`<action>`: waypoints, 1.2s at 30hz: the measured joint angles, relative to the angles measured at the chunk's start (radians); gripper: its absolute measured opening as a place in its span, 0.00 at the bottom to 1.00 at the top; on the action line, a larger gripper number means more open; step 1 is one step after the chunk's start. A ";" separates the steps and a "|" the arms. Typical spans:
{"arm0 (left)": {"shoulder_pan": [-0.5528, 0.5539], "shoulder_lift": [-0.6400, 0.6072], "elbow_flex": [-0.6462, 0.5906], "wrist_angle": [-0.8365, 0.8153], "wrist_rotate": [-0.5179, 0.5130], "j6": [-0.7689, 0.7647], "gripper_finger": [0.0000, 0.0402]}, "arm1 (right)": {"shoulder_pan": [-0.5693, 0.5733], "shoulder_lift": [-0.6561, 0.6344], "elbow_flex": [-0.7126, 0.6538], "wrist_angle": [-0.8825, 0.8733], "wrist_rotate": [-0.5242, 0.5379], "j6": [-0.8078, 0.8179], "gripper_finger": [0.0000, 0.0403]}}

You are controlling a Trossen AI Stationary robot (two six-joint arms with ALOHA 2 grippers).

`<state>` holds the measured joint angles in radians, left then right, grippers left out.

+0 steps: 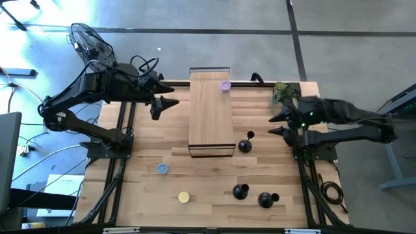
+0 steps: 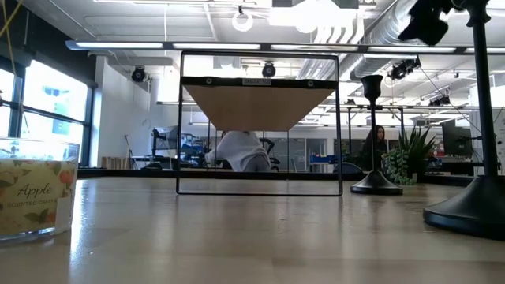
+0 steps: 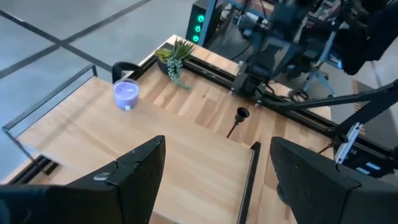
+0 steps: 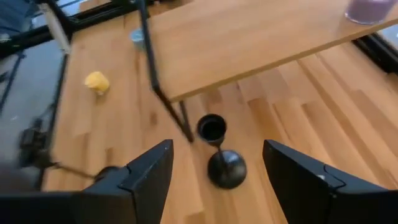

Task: Pick & Place candle stick holders
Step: Put the top black candle holder on the shelf

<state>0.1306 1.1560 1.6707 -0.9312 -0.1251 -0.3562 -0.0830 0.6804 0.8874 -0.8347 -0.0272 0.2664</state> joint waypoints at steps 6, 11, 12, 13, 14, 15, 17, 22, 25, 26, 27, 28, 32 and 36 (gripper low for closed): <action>0.000 0.008 0.000 0.012 0.004 -0.016 0.71 | 0.097 0.000 -0.231 0.256 0.093 -0.048 0.60; 0.000 0.009 0.000 0.017 0.004 -0.016 0.71 | 0.167 0.011 -0.327 0.406 0.211 -0.065 0.60; 0.000 0.009 0.000 0.017 0.004 -0.016 0.71 | 0.178 0.014 -0.335 0.414 0.232 -0.065 0.60; 0.000 0.009 0.000 0.017 0.004 -0.015 0.71 | 0.188 0.016 -0.339 0.422 0.253 -0.065 0.60; 0.000 0.009 0.000 0.017 0.004 -0.013 0.71 | 0.198 0.018 -0.343 0.428 0.269 -0.065 0.60; 0.000 0.009 0.000 0.017 0.004 -0.009 0.71 | 0.206 0.020 -0.346 0.430 0.283 -0.065 0.60; 0.000 0.009 0.000 0.017 0.003 0.006 0.71 | 0.218 0.029 -0.348 0.422 0.309 -0.065 0.60; 0.000 0.009 0.000 0.017 0.002 0.012 0.71 | 0.230 0.061 -0.347 0.436 0.308 -0.063 0.60; 0.000 0.009 0.000 0.017 0.001 0.013 0.71 | 0.230 0.079 -0.347 0.442 0.306 -0.057 0.60; 0.000 0.009 0.000 0.017 0.000 0.014 0.71 | 0.230 0.085 -0.347 0.446 0.306 -0.056 0.60; 0.000 0.009 0.000 0.017 0.000 0.014 0.71 | 0.230 0.091 -0.347 0.449 0.306 -0.056 0.60; 0.000 0.009 0.000 0.017 0.000 0.014 0.71 | 0.230 0.095 -0.347 0.451 0.306 -0.056 0.60; 0.000 0.008 0.000 0.016 0.000 0.014 0.71 | 0.230 0.101 -0.347 0.466 0.306 -0.054 0.60; 0.000 0.008 0.000 0.016 0.000 0.014 0.71 | 0.230 0.107 -0.347 0.473 0.307 -0.043 0.60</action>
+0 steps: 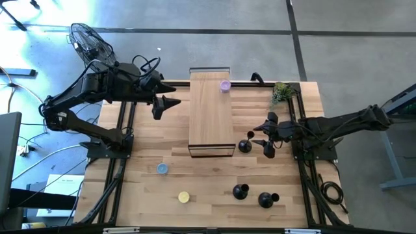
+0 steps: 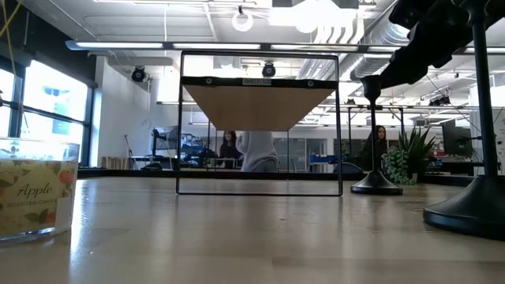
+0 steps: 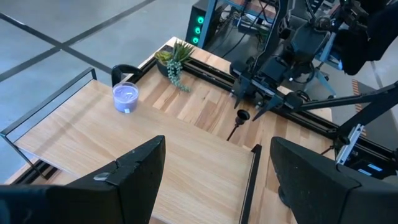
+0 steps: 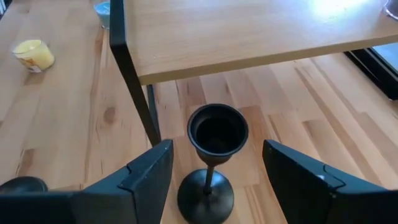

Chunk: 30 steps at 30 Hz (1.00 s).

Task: Pick & Place candle stick holders
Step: Put the top black candle holder on the shelf

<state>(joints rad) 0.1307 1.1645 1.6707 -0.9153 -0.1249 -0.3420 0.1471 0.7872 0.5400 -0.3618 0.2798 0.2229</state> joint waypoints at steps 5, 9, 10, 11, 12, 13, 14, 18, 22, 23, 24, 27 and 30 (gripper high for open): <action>0.000 0.000 0.000 0.000 0.000 -0.003 0.71 | 0.000 0.023 0.000 0.009 0.001 0.007 0.60; 0.000 0.000 0.000 0.000 0.000 -0.003 0.71 | 0.000 0.052 0.000 0.026 -0.003 0.005 0.60; 0.000 0.000 0.000 0.000 -0.001 -0.003 0.71 | 0.000 0.058 0.000 0.034 -0.005 0.005 0.60; 0.000 0.000 0.000 0.000 -0.006 -0.003 0.71 | 0.000 0.065 0.000 0.040 -0.006 0.001 0.60; 0.000 0.000 0.000 0.000 -0.012 -0.003 0.71 | 0.000 0.072 0.000 0.050 -0.005 -0.003 0.60; 0.000 0.000 0.000 0.000 -0.015 -0.003 0.71 | 0.000 0.078 0.000 0.058 -0.005 -0.006 0.60; 0.000 0.000 0.000 0.000 -0.016 -0.003 0.71 | 0.000 0.083 0.000 0.063 -0.005 -0.011 0.60; 0.000 0.000 0.000 0.000 -0.016 -0.003 0.71 | -0.001 0.104 0.000 0.089 -0.002 -0.022 0.60; 0.000 0.000 0.000 0.000 -0.016 -0.003 0.71 | -0.014 0.112 0.000 0.089 -0.002 -0.022 0.60; 0.000 0.000 0.000 0.000 -0.016 -0.003 0.71 | -0.017 0.112 0.000 0.090 -0.002 -0.021 0.60; 0.000 0.000 0.000 0.000 -0.016 -0.003 0.71 | -0.021 0.112 0.000 0.090 -0.002 -0.021 0.59; 0.000 0.000 0.000 0.000 -0.016 -0.003 0.71 | -0.030 0.112 0.000 0.090 -0.010 -0.021 0.56; 0.000 0.000 0.000 -0.002 -0.017 -0.003 0.71 | -0.039 0.112 0.000 0.090 -0.028 -0.021 0.51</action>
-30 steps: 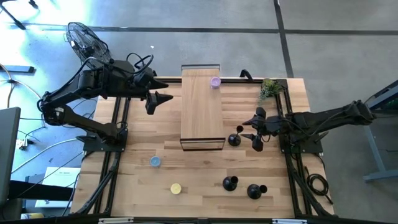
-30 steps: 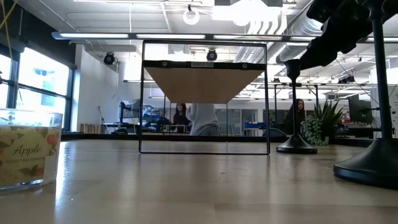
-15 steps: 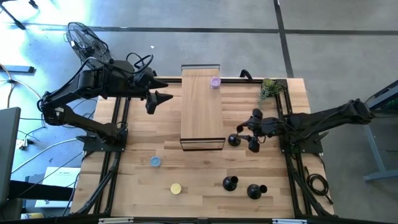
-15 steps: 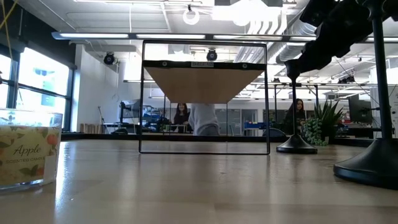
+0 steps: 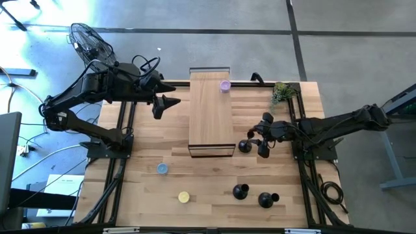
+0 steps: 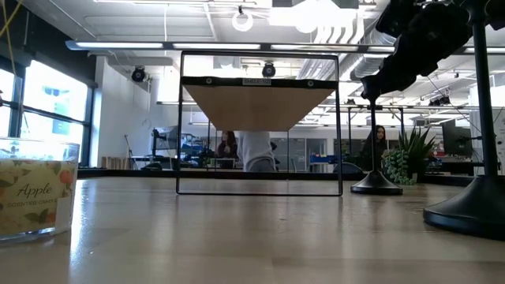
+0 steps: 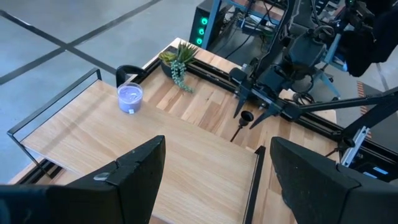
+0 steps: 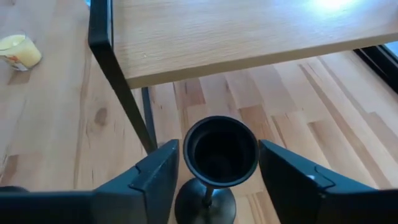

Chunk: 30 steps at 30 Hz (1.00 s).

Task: Pick & Place candle stick holders
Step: Put the top black candle holder on the shelf

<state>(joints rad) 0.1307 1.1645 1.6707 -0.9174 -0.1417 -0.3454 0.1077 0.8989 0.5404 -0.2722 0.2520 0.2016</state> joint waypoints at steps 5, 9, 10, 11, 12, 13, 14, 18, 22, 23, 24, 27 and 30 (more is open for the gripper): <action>0.000 0.000 0.000 -0.008 0.000 0.000 0.71 | -0.012 0.000 0.000 0.000 -0.001 0.000 0.38; 0.000 0.000 0.000 -0.010 0.000 0.000 0.71 | -0.025 0.000 0.000 0.000 -0.027 0.000 0.27; 0.000 0.000 0.000 -0.012 0.000 0.000 0.71 | -0.030 0.000 0.001 0.000 -0.037 -0.001 0.25; 0.000 0.000 0.000 -0.017 0.000 0.000 0.71 | -0.033 0.000 0.001 0.001 -0.047 -0.001 0.23; 0.000 0.000 0.000 -0.024 0.000 0.000 0.71 | -0.037 0.000 0.001 0.001 -0.053 -0.001 0.22; 0.000 0.000 0.000 -0.032 0.000 0.000 0.71 | -0.038 0.000 0.001 0.001 -0.056 0.000 0.22; 0.000 0.000 0.000 -0.037 0.000 0.000 0.71 | -0.041 0.000 0.001 0.001 -0.057 0.003 0.22; 0.000 0.000 0.000 -0.051 0.000 0.000 0.71 | -0.043 -0.001 0.001 0.001 -0.059 0.005 0.22; 0.000 0.000 0.000 -0.056 0.000 -0.001 0.71 | -0.043 -0.001 0.001 0.001 -0.052 0.024 0.22; 0.000 0.000 0.000 -0.058 0.000 -0.001 0.71 | -0.043 -0.001 0.001 0.001 -0.050 0.026 0.22; 0.000 0.000 0.000 -0.061 0.001 -0.004 0.71 | -0.043 -0.001 0.001 0.001 -0.049 0.026 0.22; 0.000 0.000 0.000 -0.072 0.017 -0.005 0.71 | -0.043 -0.001 0.001 0.001 -0.048 0.026 0.22; 0.000 0.007 0.000 -0.082 0.025 -0.006 0.71 | -0.043 -0.001 0.001 0.001 -0.047 0.027 0.22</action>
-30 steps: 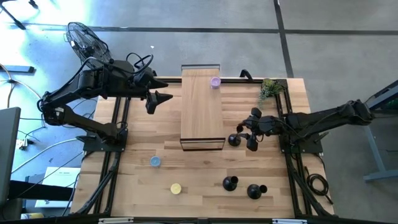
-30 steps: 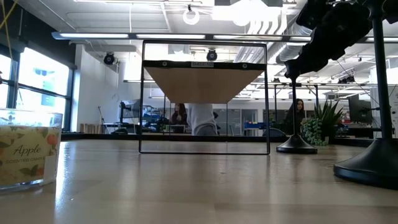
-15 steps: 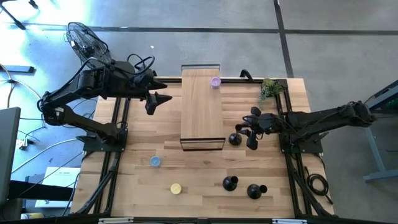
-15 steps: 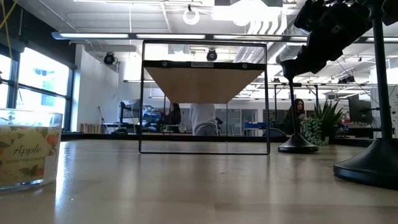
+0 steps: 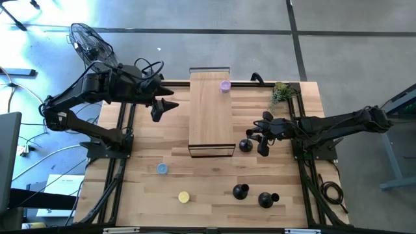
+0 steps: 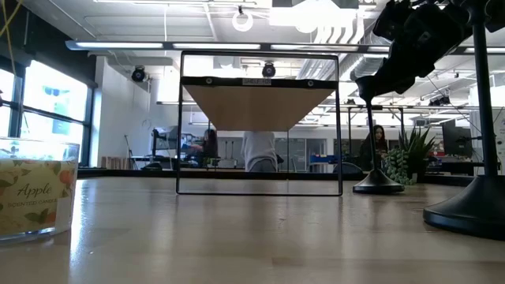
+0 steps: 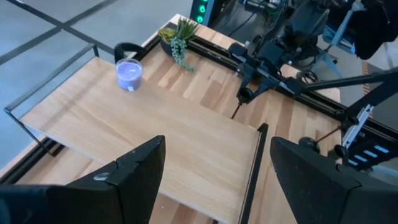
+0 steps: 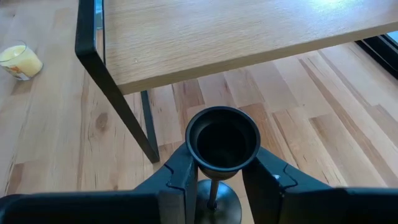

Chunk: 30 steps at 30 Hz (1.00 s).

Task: Pick & Place candle stick holders
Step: Put the top black candle holder on the shelf

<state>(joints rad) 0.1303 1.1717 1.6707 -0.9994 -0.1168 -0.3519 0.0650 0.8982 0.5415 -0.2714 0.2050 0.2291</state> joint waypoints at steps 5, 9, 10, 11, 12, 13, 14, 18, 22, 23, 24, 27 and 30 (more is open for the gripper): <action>0.000 0.022 0.000 0.002 0.001 0.004 0.71 | 0.000 -0.007 0.000 -0.002 0.018 0.015 0.22; 0.000 0.052 0.000 -0.003 0.003 0.012 0.71 | 0.000 -0.025 0.020 -0.019 0.031 0.001 0.22; 0.000 0.056 0.000 -0.007 0.006 0.017 0.71 | 0.000 -0.030 0.031 -0.027 0.033 -0.001 0.22; 0.000 0.063 -0.001 -0.010 0.008 0.028 0.71 | 0.000 -0.034 0.045 -0.041 0.035 -0.004 0.22; 0.000 0.070 -0.001 -0.006 0.010 0.036 0.71 | 0.000 -0.039 0.060 -0.056 0.040 -0.011 0.22; 0.000 0.074 -0.001 -0.006 0.011 0.041 0.71 | 0.000 -0.042 0.079 -0.073 0.045 -0.018 0.22; 0.000 0.079 -0.001 -0.008 0.015 0.046 0.71 | 0.001 -0.043 0.098 -0.094 0.052 -0.025 0.22; 0.000 0.097 -0.001 -0.007 0.035 0.070 0.71 | 0.001 -0.042 0.197 -0.188 0.079 -0.057 0.22; 0.000 0.105 0.000 0.010 0.049 0.120 0.71 | 0.001 -0.042 0.304 -0.248 0.088 -0.106 0.22; 0.000 0.107 0.000 0.014 0.068 0.133 0.71 | 0.001 -0.042 0.333 -0.264 0.095 -0.121 0.22; 0.000 0.109 -0.001 0.013 0.092 0.144 0.71 | 0.002 -0.042 0.363 -0.283 0.102 -0.136 0.22; 0.000 0.117 0.000 0.056 0.155 0.189 0.71 | 0.002 -0.041 0.452 -0.348 0.130 -0.177 0.22; 0.000 0.128 -0.001 0.106 0.225 0.239 0.71 | 0.002 -0.041 0.534 -0.403 0.145 -0.209 0.22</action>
<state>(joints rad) 0.1303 1.2995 1.6699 -0.8932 0.1078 -0.1131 0.0666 0.8574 1.0758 -0.6742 0.3502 0.0198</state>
